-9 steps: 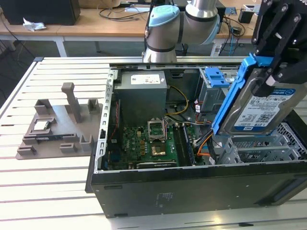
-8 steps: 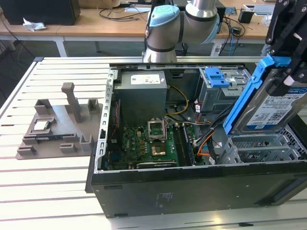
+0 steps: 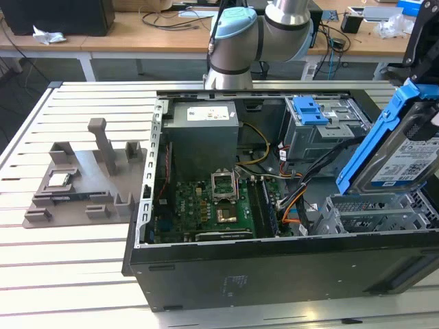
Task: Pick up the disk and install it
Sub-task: 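Pick up the disk, then insert the disk into the insertion slot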
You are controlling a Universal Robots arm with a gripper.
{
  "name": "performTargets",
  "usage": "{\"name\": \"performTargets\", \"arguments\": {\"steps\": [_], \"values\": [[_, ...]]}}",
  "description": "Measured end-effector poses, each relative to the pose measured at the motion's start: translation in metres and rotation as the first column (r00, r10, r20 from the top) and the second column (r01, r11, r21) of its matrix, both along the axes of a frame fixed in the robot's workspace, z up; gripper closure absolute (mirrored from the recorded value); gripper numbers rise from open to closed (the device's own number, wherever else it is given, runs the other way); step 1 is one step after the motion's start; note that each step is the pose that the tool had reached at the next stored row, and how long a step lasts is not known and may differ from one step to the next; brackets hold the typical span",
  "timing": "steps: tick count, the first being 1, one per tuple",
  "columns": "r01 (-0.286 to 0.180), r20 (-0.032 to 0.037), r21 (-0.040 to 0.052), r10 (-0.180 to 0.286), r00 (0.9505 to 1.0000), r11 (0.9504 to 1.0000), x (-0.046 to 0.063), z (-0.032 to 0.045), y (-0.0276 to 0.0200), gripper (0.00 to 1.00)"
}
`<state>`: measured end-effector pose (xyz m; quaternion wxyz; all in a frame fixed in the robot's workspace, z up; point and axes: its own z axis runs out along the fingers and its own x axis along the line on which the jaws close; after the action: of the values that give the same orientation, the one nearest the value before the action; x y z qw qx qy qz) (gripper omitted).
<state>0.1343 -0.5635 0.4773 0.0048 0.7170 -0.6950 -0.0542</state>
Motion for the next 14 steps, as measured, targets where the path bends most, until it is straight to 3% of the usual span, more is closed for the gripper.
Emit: {"name": "performTargets", "arguments": {"steps": [14], "values": [[0.000, -0.0002, 0.0000, 0.000, 1.0000, 1.0000, 0.0028, -0.0029, -0.0003, 0.64]]}}
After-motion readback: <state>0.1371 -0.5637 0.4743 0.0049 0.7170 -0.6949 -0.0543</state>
